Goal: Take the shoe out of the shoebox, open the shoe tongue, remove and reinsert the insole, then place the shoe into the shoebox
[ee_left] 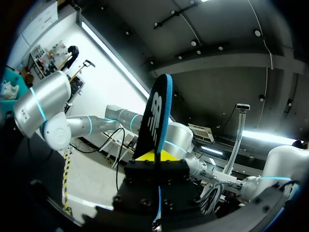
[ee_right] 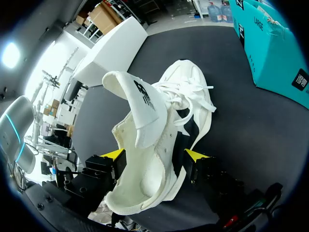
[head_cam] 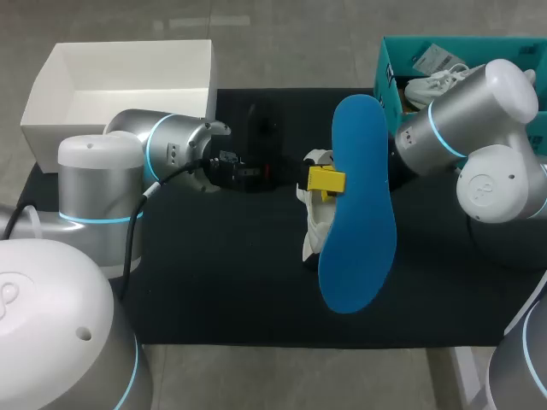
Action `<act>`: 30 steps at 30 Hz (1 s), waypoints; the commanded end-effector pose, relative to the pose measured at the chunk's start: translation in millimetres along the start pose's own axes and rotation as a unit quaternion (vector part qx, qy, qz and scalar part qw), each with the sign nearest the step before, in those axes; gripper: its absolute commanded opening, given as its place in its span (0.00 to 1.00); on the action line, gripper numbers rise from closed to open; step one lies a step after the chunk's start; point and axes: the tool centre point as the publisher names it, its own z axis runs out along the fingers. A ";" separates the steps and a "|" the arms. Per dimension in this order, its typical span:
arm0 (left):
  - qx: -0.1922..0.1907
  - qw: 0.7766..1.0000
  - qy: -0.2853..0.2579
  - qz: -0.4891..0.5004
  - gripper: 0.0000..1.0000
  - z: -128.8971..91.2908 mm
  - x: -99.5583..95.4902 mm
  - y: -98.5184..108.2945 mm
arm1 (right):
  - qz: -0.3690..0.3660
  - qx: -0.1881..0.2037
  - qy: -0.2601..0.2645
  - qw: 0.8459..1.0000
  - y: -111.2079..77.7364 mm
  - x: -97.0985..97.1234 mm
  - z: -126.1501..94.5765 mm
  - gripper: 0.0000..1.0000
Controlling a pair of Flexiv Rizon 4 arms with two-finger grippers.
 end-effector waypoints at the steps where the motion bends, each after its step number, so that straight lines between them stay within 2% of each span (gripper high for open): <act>1: 0.001 1.000 0.002 0.000 0.00 0.0 -1.3 0.7 | -0.001 0.003 0.006 1.000 1.1 -3.2 -2.9 1.00; 24: 0.001 1.000 0.002 0.000 0.00 0.0 -1.3 0.7 | -0.001 0.003 0.006 1.000 1.1 -3.2 -2.9 1.00; 30: 0.001 1.000 0.002 0.000 0.00 0.0 -1.3 0.7 | -0.024 -0.019 0.086 0.996 4.7 23.9 -56.2 1.00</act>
